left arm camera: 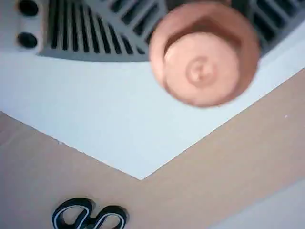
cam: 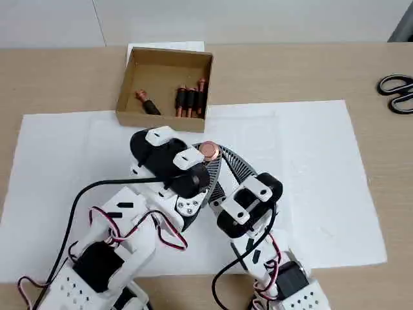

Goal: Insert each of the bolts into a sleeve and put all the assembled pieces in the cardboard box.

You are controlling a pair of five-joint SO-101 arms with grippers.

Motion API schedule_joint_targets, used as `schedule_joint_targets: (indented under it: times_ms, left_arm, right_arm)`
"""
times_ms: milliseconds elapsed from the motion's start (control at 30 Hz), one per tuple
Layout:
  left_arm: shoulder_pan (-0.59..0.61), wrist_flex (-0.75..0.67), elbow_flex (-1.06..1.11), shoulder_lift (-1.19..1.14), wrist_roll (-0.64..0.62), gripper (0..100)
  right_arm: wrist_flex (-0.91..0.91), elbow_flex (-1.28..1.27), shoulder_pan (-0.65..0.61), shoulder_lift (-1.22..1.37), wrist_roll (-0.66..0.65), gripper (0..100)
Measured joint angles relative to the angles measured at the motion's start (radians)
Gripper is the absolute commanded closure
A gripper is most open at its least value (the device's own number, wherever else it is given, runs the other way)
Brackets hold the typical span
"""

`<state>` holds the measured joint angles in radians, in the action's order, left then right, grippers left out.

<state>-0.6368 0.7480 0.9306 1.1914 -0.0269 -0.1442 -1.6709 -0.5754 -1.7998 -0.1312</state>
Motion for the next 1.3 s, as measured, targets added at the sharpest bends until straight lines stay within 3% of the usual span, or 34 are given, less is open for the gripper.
schedule_joint_targets:
  times_ms: [500,767,1300]
  left_arm:
    - [0.002,0.003,0.005,-0.075,0.000,99]
    - [0.002,0.028,0.002,-0.075,0.000,75]
    - [0.037,0.089,-0.008,-0.075,0.005,73]
  right_arm:
    - [-0.002,0.000,0.000,0.000,0.000,99.5]
    - [-0.002,0.000,0.003,0.000,0.000,99.5]
    - [-0.025,0.000,0.000,0.003,0.000,99.5]
